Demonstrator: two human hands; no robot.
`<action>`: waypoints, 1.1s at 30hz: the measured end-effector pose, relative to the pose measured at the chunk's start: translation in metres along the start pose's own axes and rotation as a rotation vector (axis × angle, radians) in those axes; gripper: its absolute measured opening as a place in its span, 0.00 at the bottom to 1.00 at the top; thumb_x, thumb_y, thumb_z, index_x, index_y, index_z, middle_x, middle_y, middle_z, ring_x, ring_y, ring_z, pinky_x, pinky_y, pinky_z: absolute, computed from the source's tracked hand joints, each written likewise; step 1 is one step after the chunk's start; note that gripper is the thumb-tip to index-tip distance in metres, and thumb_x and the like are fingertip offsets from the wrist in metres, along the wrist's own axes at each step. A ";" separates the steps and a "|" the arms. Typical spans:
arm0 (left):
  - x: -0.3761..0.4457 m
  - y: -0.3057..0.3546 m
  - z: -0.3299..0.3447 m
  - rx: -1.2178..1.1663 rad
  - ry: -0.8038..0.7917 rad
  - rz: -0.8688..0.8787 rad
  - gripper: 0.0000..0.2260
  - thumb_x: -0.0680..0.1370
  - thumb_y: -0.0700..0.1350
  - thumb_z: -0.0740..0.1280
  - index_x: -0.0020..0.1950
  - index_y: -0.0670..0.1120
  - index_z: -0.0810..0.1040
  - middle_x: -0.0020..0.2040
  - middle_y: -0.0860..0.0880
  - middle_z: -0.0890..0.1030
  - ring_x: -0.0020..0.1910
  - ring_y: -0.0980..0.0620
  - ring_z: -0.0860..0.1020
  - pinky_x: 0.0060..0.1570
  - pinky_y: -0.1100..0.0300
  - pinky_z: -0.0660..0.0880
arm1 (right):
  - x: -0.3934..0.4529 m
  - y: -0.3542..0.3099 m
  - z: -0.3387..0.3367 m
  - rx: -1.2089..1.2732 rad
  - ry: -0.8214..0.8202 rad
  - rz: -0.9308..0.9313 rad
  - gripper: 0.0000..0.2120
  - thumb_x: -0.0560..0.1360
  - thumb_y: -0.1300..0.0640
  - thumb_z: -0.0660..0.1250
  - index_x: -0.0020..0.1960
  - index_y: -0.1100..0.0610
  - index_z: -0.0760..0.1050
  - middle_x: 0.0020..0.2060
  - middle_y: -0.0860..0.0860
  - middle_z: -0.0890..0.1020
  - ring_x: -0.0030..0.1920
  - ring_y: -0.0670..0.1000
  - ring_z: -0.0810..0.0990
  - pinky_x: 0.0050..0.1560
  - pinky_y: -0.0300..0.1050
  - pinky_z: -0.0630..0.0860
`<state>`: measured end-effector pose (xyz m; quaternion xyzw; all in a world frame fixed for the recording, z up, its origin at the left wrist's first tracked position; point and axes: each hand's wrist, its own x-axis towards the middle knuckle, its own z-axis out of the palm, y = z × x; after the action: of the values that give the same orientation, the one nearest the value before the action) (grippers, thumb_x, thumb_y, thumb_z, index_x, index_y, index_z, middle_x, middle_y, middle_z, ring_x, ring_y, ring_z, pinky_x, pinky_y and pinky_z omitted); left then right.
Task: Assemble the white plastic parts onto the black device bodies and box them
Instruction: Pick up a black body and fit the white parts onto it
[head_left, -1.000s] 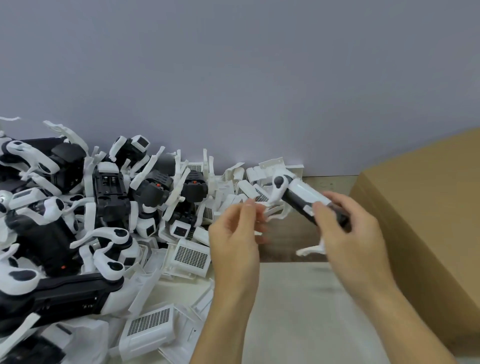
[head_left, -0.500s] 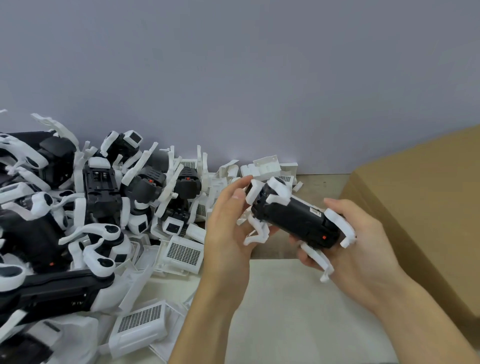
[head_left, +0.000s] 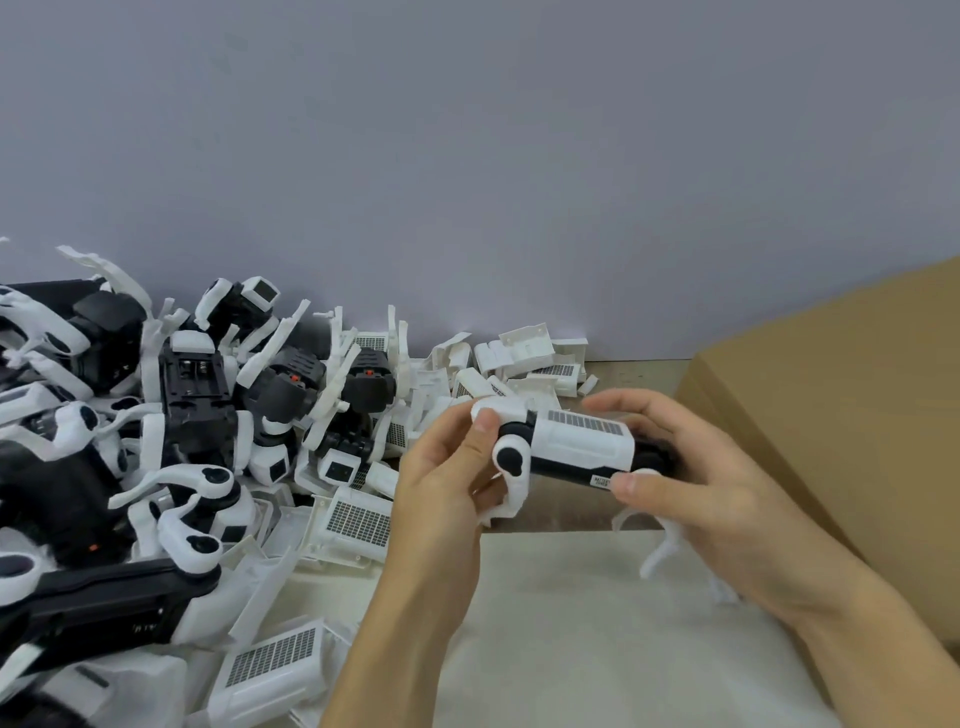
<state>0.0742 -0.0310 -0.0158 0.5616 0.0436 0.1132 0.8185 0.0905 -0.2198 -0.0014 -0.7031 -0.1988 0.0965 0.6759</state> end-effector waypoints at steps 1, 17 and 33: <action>0.000 0.000 0.000 0.003 0.002 0.016 0.12 0.74 0.51 0.67 0.49 0.46 0.86 0.47 0.43 0.84 0.46 0.45 0.79 0.45 0.50 0.74 | 0.000 -0.001 0.001 -0.051 -0.010 0.002 0.22 0.67 0.58 0.71 0.60 0.45 0.78 0.55 0.49 0.84 0.56 0.53 0.82 0.54 0.54 0.79; -0.003 0.005 -0.003 -0.038 -0.128 0.068 0.21 0.71 0.60 0.69 0.58 0.49 0.85 0.53 0.47 0.85 0.52 0.50 0.83 0.53 0.54 0.79 | 0.005 -0.002 0.011 -0.368 0.073 -0.002 0.12 0.75 0.56 0.72 0.51 0.39 0.80 0.46 0.40 0.85 0.46 0.43 0.85 0.50 0.37 0.79; -0.001 -0.012 0.003 0.173 -0.076 -0.105 0.18 0.83 0.59 0.55 0.56 0.56 0.84 0.49 0.50 0.87 0.49 0.47 0.85 0.45 0.53 0.80 | 0.007 -0.019 0.001 0.365 0.122 0.229 0.11 0.74 0.57 0.68 0.50 0.63 0.83 0.45 0.64 0.86 0.40 0.59 0.86 0.38 0.44 0.83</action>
<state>0.0754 -0.0384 -0.0263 0.6309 0.0514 0.0445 0.7729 0.0938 -0.2154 0.0185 -0.5916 -0.0555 0.1644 0.7873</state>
